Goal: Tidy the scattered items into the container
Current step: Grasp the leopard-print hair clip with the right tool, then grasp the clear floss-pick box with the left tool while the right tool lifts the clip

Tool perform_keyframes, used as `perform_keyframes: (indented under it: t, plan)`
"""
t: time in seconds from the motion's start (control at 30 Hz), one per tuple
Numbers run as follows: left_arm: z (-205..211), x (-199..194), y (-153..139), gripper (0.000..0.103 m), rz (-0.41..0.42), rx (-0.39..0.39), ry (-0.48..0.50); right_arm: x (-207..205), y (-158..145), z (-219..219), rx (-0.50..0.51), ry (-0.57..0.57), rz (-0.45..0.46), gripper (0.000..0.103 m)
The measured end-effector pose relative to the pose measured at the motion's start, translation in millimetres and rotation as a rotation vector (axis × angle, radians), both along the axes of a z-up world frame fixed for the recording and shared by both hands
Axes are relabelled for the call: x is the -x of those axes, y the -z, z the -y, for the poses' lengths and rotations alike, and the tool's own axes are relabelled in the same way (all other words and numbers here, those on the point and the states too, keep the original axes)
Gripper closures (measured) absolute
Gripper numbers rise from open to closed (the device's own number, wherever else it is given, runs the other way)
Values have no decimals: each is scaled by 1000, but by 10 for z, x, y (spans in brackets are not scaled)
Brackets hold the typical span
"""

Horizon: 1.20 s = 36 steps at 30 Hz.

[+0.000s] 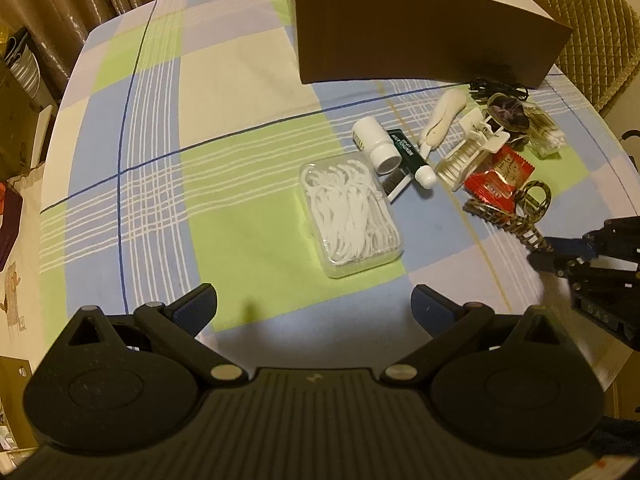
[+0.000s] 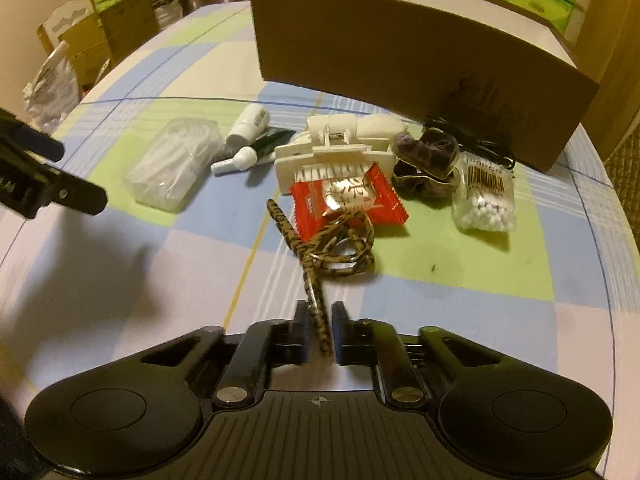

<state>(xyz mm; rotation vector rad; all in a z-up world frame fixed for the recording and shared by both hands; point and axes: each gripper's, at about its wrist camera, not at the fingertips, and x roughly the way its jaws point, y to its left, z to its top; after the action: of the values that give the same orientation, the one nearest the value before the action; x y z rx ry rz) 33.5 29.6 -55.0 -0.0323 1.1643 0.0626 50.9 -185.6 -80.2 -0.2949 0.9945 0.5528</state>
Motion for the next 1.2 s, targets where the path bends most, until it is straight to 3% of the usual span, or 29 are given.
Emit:
perform_keyframes:
  t: [0.13,0.3,0.47,0.53,0.6,0.8,1.0,1.03,1.07,1.1,1.2]
  plan:
    - [23,-10,25,1,-6,2,6,54,-12,93,21,19,-8,97]
    - [54,-31,44,1,-11,6,14,51,-59,365,52,184,-44,97]
    - [83,-53,66,1,-15,8,22,76,-110,594,3,250,-76,94]
    - [93,-63,71,1,-15,9,25,81,-126,622,-1,254,-55,82]
    - [91,-73,73,1,-16,8,26,75,-143,636,5,252,-17,45]
    - [90,-93,85,1,-20,4,18,-2,-176,594,8,145,73,45]
    - [93,-112,99,1,-28,-3,4,-90,-41,525,78,27,108,45]
    - [92,-110,99,1,-28,-3,1,-103,-17,528,82,8,103,46]
    - [91,-109,98,1,-28,-3,-2,-114,0,537,83,-7,98,58]
    - [89,-105,97,1,-29,-2,-6,-118,2,548,75,-13,95,64]
    - [87,-109,100,1,-29,-1,-18,-117,-6,579,70,-11,85,64]
